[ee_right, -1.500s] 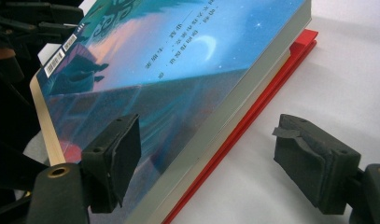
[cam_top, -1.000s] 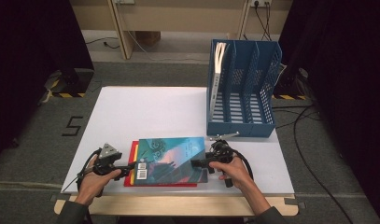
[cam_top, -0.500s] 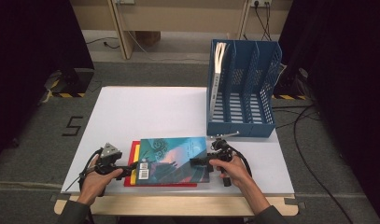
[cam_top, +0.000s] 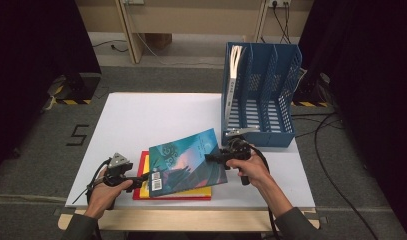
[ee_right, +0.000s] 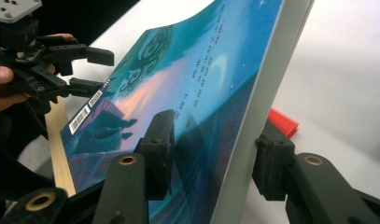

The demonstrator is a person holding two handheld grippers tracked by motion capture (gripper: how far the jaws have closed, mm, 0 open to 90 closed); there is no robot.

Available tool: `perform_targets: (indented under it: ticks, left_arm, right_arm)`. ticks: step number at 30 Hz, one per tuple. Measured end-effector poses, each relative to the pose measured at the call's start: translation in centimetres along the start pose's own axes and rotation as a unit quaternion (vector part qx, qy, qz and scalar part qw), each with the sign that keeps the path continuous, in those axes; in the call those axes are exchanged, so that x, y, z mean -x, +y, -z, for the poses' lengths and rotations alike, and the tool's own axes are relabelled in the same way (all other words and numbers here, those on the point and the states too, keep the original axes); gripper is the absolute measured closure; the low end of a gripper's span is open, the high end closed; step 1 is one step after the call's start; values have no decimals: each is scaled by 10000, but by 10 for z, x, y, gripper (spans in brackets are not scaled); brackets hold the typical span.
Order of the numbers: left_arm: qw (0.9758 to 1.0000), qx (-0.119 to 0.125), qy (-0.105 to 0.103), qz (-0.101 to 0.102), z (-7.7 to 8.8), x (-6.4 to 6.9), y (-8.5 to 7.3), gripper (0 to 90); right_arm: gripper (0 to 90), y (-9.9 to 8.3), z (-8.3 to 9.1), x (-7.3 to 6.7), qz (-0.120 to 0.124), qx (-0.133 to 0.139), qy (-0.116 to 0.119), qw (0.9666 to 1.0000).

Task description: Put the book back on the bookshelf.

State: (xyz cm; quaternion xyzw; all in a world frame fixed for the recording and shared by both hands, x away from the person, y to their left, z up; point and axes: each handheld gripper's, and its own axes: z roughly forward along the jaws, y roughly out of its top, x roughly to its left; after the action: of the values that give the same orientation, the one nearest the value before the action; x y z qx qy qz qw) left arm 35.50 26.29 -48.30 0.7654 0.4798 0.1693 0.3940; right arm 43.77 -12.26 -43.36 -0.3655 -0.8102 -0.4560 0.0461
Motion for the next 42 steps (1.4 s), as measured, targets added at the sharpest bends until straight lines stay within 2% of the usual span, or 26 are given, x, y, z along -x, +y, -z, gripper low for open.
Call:
perform_targets:
  ticks: [3,6,9,12,15,20,22,24,26,28,30,32,35,37,38,42]
  left_arm:
    - [10000,6,3,-47,-1,1,1,217]
    - [10000,15,-13,-28,-2,1,1,215]
    - [10000,28,-83,-32,-4,3,2,231]
    - [9999,22,-45,-114,-4,4,4,229]
    - [9999,33,-106,-11,-6,2,2,207]
    - [9998,109,-162,-56,-6,3,2,199]
    - [9996,189,-206,-43,-4,-1,1,141]
    - [9993,283,-225,80,-1,-9,1,155]
    - [9982,439,-267,321,2,-19,2,150]
    - [9981,489,-41,383,5,-30,1,148]
    - [9981,406,287,356,8,-40,-2,149]
    - [9976,287,603,196,9,-47,-6,149]
    - [9961,52,879,21,6,-58,-11,149]
    - [9960,-234,859,-79,1,-63,-16,149]
    - [9966,-168,812,24,0,-64,-18,141]
    - [9968,-154,782,20,0,-65,-18,136]
  right_arm:
    - [566,14,0,-3,50,-74,-53,9999]
    - [572,25,2,-7,60,-98,15,9999]
    - [588,35,-2,-15,164,-269,79,9995]
    - [631,43,-5,-27,463,-475,-55,9978]
    - [703,50,3,-29,452,-452,73,9979]
    - [712,59,8,-38,704,-345,42,9969]
    - [720,62,11,-40,764,-280,80,9967]
    - [728,65,13,-40,781,-176,187,9966]
    - [730,67,14,-43,825,-101,197,9963]
    - [731,69,15,-45,829,-122,196,9963]
    - [734,72,18,-47,859,-149,172,9960]
    - [734,75,22,-50,958,-235,125,9950]
    - [734,81,29,-54,961,-273,-2,9950]
    - [735,85,34,-57,1022,-303,-57,9943]
    - [735,86,37,-58,1034,-296,-86,9942]
    - [735,92,48,-62,1112,-382,-207,9929]
